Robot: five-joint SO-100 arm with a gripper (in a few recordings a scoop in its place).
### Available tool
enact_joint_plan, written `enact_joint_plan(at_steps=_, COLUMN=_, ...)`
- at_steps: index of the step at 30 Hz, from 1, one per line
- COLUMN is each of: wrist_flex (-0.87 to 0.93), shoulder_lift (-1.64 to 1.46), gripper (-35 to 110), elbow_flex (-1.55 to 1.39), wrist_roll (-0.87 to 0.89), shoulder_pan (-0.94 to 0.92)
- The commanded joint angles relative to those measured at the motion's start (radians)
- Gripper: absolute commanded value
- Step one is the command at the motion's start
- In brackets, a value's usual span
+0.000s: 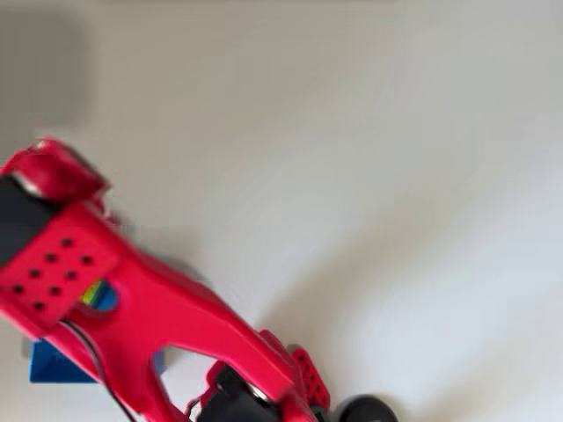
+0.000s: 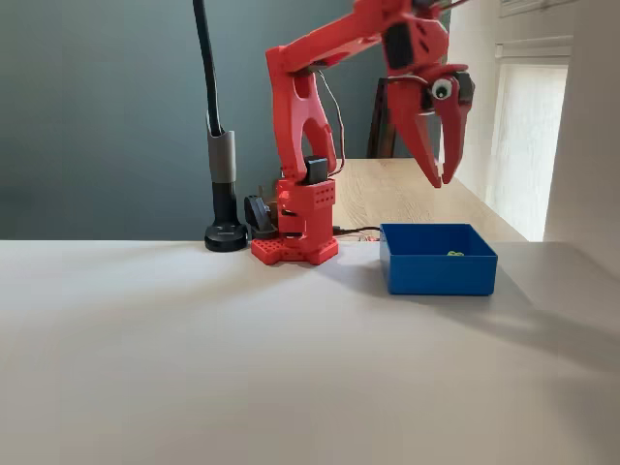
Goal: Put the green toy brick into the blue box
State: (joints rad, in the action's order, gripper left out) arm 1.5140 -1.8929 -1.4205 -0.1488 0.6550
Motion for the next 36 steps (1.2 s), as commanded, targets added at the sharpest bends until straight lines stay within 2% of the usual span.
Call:
enact_joint_plan(at_steps=1, wrist_flex=-0.071, shoulder_lift=-0.114, gripper=0, elbow_flex=-0.040, wrist_roll=-0.020, shoulder_pan=-0.155)
enact_joint_plan(at_steps=7, wrist_flex=-0.213, shoulder_lift=-0.146, gripper=0, elbow_flex=-0.201, wrist_roll=-0.009, shoulder_pan=-0.379)
enact_joint_plan(at_steps=13, wrist_flex=-0.330, shoulder_lift=-0.232, gripper=0, elbow_flex=-0.407, wrist_roll=0.015, shoulder_pan=-0.492)
enact_joint_plan(at_steps=23, wrist_flex=-0.505, shoulder_lift=-0.594, gripper=0, elbow_flex=-0.867, wrist_roll=0.014, shoulder_pan=-0.529)
enact_joint_plan(at_steps=36, wrist_flex=-0.551, shoulder_lift=-1.065, gripper=0, elbow_flex=-1.378, wrist_roll=0.021, shoulder_pan=-0.580)
